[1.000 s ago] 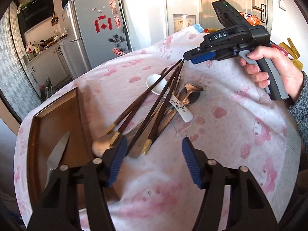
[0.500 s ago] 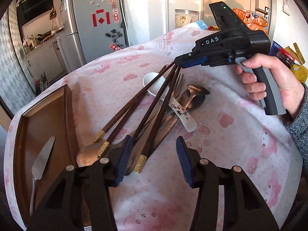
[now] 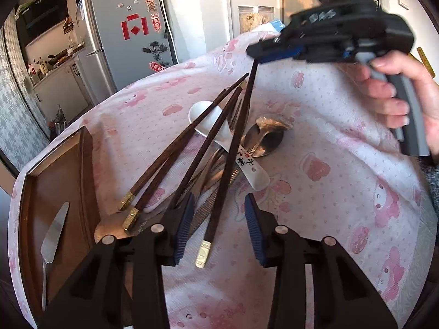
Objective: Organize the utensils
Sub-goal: 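Grasp a dark chopstick from the pile with the left tool, then carry the chopstick with the left tool into the tray and release it, then return the left tool to the pile and grasp another dark chopstick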
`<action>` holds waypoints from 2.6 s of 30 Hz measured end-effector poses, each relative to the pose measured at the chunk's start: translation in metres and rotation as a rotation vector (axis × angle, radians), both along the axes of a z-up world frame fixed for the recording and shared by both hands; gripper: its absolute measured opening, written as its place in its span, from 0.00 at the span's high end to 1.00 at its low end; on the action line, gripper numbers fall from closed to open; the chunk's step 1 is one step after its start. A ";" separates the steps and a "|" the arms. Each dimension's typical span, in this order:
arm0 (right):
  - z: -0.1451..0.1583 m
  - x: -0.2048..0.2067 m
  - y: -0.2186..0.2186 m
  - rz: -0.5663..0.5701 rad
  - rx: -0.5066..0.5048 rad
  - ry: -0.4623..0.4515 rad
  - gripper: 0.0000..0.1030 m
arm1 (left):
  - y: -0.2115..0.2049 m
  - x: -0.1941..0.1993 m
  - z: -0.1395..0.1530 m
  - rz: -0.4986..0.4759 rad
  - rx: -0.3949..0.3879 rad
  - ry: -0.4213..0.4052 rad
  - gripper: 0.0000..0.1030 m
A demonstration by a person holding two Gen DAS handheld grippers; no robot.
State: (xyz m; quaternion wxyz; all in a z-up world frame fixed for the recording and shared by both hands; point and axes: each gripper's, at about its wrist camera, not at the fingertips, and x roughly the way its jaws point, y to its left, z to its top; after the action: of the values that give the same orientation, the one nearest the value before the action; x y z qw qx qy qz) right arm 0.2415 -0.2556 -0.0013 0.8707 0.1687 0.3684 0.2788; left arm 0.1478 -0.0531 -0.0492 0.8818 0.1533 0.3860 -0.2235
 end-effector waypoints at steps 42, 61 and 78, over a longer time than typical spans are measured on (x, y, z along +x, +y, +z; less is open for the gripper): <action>0.019 0.055 0.254 0.332 0.025 0.020 0.87 | 0.193 0.015 0.030 0.341 0.039 -0.001 0.88; -0.028 0.052 0.285 0.328 -0.045 0.128 0.38 | 0.166 -0.024 0.059 0.296 0.067 -0.076 0.38; 0.012 0.013 0.064 0.088 -0.073 0.009 0.28 | 0.075 -0.029 0.038 0.086 0.013 -0.065 0.35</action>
State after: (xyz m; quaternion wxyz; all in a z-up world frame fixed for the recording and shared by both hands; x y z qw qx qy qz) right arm 0.2541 -0.1915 0.0109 0.8616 0.1217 0.3892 0.3024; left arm 0.1190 0.0224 -0.0115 0.9016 0.1493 0.3649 -0.1778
